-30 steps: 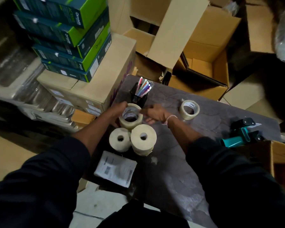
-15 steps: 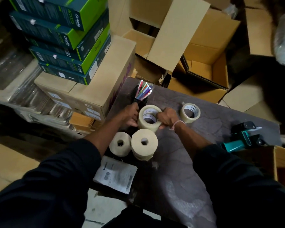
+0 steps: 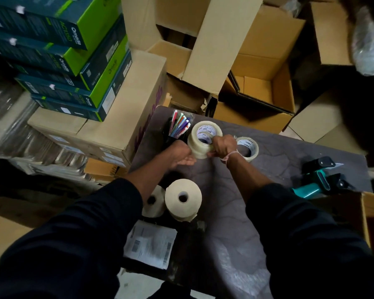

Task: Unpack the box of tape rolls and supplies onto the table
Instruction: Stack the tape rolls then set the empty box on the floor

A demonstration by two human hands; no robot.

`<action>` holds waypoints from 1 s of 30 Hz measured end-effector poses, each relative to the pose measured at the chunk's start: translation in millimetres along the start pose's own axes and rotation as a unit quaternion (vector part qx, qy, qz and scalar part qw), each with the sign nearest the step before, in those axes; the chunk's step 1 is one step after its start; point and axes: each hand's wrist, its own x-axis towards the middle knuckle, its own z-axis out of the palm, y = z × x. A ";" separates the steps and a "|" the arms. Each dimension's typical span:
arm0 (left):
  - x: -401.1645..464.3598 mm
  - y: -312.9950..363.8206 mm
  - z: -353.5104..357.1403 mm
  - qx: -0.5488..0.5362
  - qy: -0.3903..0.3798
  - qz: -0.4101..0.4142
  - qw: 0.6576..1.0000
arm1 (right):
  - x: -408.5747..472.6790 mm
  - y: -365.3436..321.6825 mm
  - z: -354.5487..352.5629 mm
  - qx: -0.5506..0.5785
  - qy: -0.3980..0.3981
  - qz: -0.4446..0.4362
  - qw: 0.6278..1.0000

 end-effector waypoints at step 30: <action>-58.2 -49.8 -90.5 0.257 -0.026 0.109 0.960 | -77.8 6.5 -16.3 -0.027 0.042 -0.114 0.992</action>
